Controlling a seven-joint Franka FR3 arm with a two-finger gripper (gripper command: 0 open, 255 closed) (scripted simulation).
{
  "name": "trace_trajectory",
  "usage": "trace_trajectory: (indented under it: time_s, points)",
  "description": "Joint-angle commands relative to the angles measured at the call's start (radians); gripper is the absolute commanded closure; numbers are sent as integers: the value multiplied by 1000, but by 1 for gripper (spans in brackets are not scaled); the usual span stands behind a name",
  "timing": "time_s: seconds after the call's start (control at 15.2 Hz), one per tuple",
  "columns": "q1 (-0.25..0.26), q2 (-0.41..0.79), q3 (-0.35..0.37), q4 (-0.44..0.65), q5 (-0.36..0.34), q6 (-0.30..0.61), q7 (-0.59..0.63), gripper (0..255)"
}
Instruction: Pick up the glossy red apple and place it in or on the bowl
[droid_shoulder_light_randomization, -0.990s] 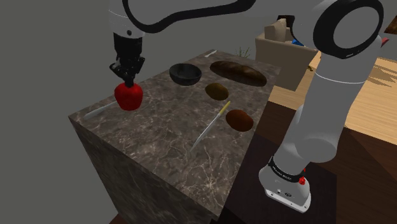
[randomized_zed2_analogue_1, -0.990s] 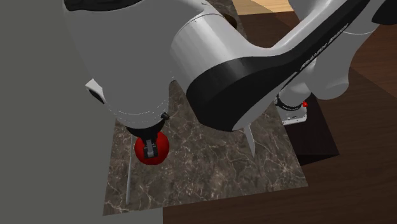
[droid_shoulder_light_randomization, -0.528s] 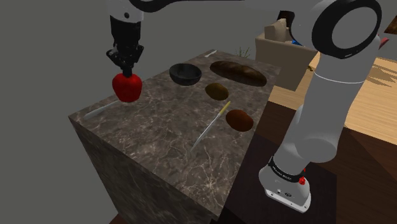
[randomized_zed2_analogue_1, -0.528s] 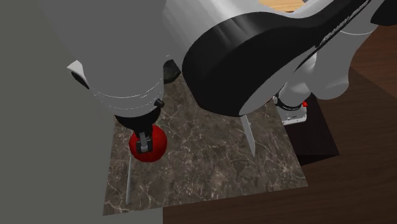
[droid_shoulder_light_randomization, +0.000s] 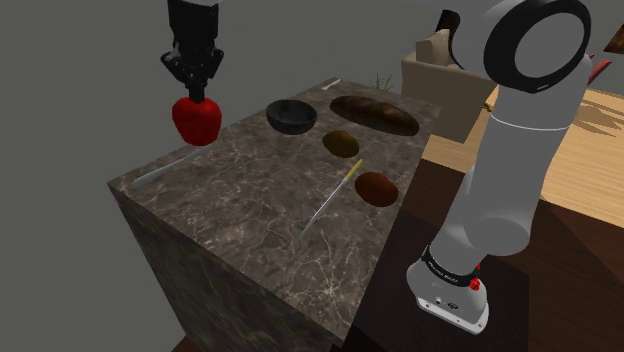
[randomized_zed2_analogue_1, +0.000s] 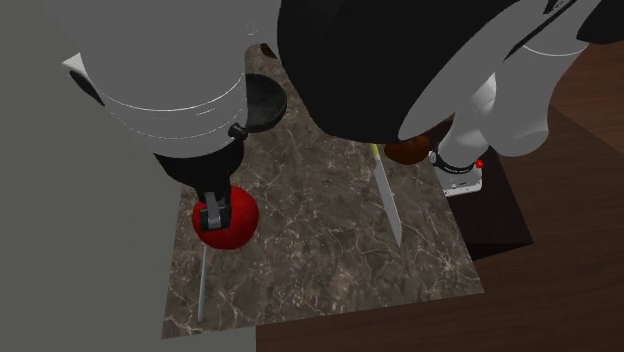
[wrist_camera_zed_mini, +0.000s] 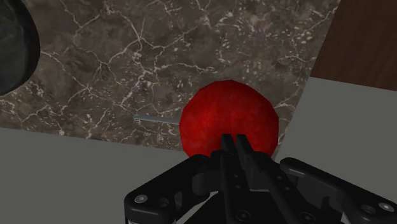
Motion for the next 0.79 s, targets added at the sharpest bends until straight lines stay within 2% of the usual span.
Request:
trace_trajectory:
  time_s: [0.0,0.59,0.73]
  points:
    - [4,9,1,39,-4,-31,2,255]
    - [29,77,6,255,-30,-182,7,255]
    - [-11,35,-8,212,-5,-177,-39,255]
